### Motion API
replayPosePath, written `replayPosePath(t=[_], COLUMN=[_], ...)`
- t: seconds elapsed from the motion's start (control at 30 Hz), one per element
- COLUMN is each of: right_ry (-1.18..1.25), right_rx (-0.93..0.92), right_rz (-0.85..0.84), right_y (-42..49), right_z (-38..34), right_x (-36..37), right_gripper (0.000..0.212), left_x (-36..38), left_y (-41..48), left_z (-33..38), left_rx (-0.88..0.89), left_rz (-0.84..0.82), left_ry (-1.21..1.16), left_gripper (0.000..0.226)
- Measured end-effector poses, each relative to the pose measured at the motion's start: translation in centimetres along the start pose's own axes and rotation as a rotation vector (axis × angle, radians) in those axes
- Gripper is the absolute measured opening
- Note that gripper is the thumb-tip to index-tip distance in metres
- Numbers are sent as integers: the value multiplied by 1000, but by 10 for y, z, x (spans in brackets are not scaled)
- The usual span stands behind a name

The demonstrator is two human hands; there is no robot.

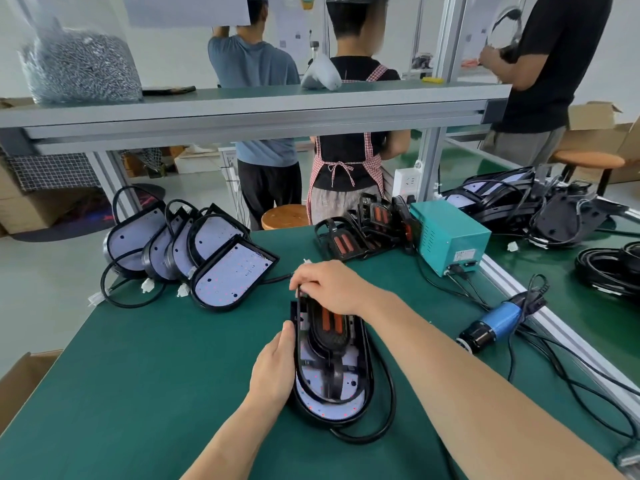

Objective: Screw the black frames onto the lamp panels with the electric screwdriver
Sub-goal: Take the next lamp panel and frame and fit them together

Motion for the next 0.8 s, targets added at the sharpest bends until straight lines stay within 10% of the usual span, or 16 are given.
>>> replayPosePath(t=[0.3, 0.8], right_ry=[-40, -39], right_rx=[79, 21], right_rz=[289, 205], right_y=[-18, -34], right_z=[6, -3], right_x=[24, 32], right_gripper=[26, 24], left_x=[0, -3], left_y=[-1, -9], left_z=[3, 10], left_rx=[1, 35], left_rz=[29, 142], left_ry=[35, 49], left_gripper=[49, 46])
Point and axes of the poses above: each hand's wrist, its own y-axis towards the middle knuckle, its own x-axis out of the palm, z = x × y, the point moved 7 cm from there along y, towards the middle knuckle, and after that the axes turned 9 degrees about -y, right-handed, at the moved point
